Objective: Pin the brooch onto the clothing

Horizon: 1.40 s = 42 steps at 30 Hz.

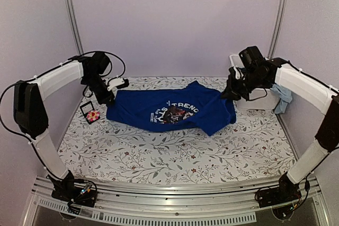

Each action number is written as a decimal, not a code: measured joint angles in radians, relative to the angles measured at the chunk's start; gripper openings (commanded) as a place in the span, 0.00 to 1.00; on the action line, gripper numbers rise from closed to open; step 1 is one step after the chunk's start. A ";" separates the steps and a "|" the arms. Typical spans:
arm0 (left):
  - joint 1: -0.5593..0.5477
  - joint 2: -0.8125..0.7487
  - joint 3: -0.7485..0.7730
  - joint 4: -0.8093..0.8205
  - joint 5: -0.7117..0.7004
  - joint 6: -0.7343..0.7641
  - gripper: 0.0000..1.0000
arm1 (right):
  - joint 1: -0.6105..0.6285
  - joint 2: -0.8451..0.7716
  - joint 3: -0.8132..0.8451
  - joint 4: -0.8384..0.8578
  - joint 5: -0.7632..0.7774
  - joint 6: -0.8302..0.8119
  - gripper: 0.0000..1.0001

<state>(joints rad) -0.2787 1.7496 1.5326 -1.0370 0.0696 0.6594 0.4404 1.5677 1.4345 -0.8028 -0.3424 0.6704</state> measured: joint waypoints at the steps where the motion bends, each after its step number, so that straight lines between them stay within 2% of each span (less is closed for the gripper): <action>1: 0.001 0.045 0.099 0.018 -0.019 -0.022 0.00 | -0.035 0.076 0.129 -0.005 0.007 -0.032 0.00; 3: 0.005 0.163 0.393 0.050 -0.067 -0.076 0.00 | -0.099 0.251 0.452 0.014 0.014 -0.096 0.00; 5: 0.010 0.241 0.637 0.149 -0.122 -0.120 0.00 | -0.146 0.407 0.778 0.064 0.027 -0.143 0.00; 7: 0.015 0.262 0.792 0.257 -0.178 -0.149 0.00 | -0.180 0.468 0.943 0.205 0.040 -0.176 0.00; 10: 0.020 0.239 0.889 0.426 -0.243 -0.156 0.00 | -0.211 0.429 0.956 0.415 0.073 -0.195 0.00; 15: 0.020 0.185 0.901 0.590 -0.269 -0.124 0.00 | -0.217 0.312 0.896 0.671 0.093 -0.241 0.00; 18: 0.020 0.156 0.821 0.634 -0.270 -0.092 0.00 | -0.211 0.246 0.841 0.727 0.077 -0.272 0.00; 21: 0.020 0.123 0.680 0.641 -0.270 -0.057 0.00 | -0.210 0.163 0.680 0.744 0.046 -0.291 0.00; 25: 0.021 0.046 0.404 0.606 -0.270 -0.001 0.00 | -0.174 0.071 0.371 0.690 0.022 -0.308 0.00; 30: 0.024 -0.121 -0.018 0.514 -0.253 0.073 0.00 | -0.026 -0.039 -0.070 0.568 0.024 -0.302 0.00; 33: 0.024 -0.208 -0.258 0.458 -0.223 0.110 0.00 | 0.096 -0.115 -0.348 0.521 -0.016 -0.231 0.00; 36: 0.024 -0.233 -0.444 0.394 -0.183 0.142 0.00 | 0.200 -0.148 -0.563 0.478 -0.067 -0.114 0.00; 39: 0.024 -0.230 -0.574 0.333 -0.151 0.160 0.00 | 0.227 -0.148 -0.672 0.476 -0.109 -0.011 0.00; 42: 0.024 -0.230 -0.623 0.293 -0.127 0.171 0.00 | 0.249 -0.146 -0.715 0.466 -0.139 0.074 0.00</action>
<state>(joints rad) -0.2546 1.5192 0.9100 -0.7444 -0.0578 0.8299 0.6899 1.4220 0.7197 -0.3370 -0.4816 0.7444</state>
